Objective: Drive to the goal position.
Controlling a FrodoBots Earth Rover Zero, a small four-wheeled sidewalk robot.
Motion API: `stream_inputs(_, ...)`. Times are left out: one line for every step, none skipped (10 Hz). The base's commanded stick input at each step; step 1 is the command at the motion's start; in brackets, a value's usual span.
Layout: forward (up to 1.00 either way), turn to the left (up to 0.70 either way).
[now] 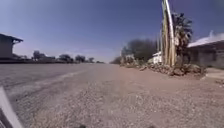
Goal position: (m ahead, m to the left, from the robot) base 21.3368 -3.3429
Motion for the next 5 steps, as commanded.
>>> stream_inputs(0.70,0.00)
stream_inputs(0.70,0.00)
stream_inputs(0.70,0.00)
stream_inputs(0.70,0.00)
stream_inputs(0.70,0.00)
